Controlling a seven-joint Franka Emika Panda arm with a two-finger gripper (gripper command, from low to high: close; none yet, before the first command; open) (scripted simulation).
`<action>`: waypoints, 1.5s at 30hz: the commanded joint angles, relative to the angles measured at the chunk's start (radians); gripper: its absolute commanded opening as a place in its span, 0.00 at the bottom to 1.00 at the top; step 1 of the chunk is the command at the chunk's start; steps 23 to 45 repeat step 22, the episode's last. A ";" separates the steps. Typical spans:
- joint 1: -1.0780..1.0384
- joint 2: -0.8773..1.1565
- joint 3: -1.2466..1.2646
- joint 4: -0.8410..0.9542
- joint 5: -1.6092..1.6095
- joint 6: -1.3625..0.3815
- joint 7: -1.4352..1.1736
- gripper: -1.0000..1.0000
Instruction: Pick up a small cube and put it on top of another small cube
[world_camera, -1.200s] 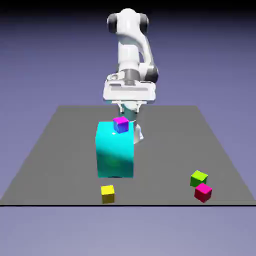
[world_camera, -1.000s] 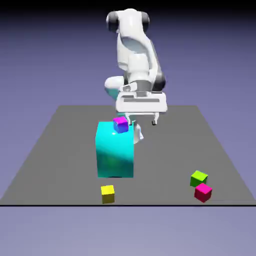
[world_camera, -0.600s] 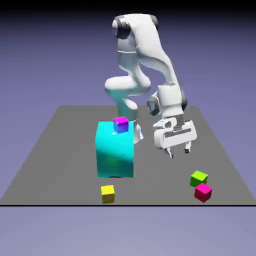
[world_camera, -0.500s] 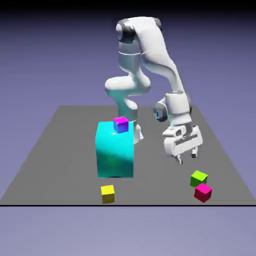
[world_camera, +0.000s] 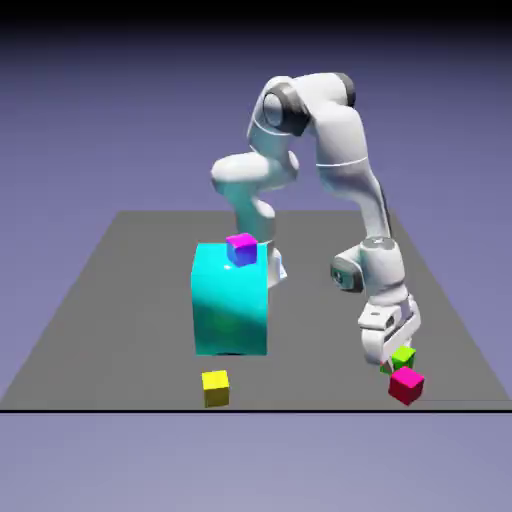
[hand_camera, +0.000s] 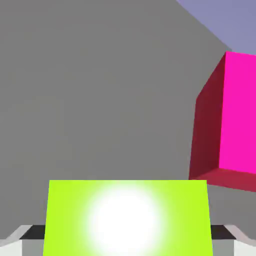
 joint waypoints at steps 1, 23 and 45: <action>-0.018 -0.036 0.017 -0.017 0.003 -0.020 -0.003 0.00; 0.131 -0.007 -0.175 0.202 0.125 -0.194 0.105 1.00; 0.131 -0.007 -0.175 0.202 0.125 -0.194 0.105 1.00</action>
